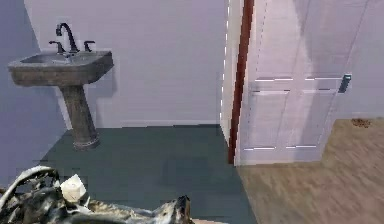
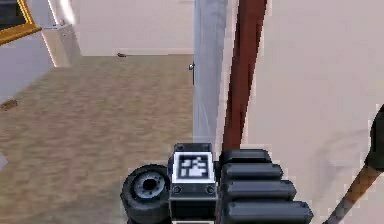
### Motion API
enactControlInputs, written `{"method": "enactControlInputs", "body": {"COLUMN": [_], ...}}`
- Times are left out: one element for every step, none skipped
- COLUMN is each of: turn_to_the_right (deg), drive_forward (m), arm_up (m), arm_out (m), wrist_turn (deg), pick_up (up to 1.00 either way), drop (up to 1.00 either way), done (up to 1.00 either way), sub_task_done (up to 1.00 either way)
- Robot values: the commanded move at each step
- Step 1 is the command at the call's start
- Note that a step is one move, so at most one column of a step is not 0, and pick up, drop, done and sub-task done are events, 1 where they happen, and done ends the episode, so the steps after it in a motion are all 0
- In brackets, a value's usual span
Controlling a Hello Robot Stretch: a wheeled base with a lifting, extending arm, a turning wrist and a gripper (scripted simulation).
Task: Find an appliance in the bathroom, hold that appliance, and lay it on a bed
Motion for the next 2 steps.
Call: {"method": "enactControlInputs", "body": {"turn_to_the_right": [36.0, 0.0], "drive_forward": [0.0, 0.4], "arm_up": [0.0, 0.0], "arm_out": [0.0, 0.0], "wrist_turn": [0.0, 0.0], "pick_up": [0.0, 0.0], "drop": [0.0, 0.0], "done": [0.0, 0.0], "sub_task_done": [0.0, 0.0]}}
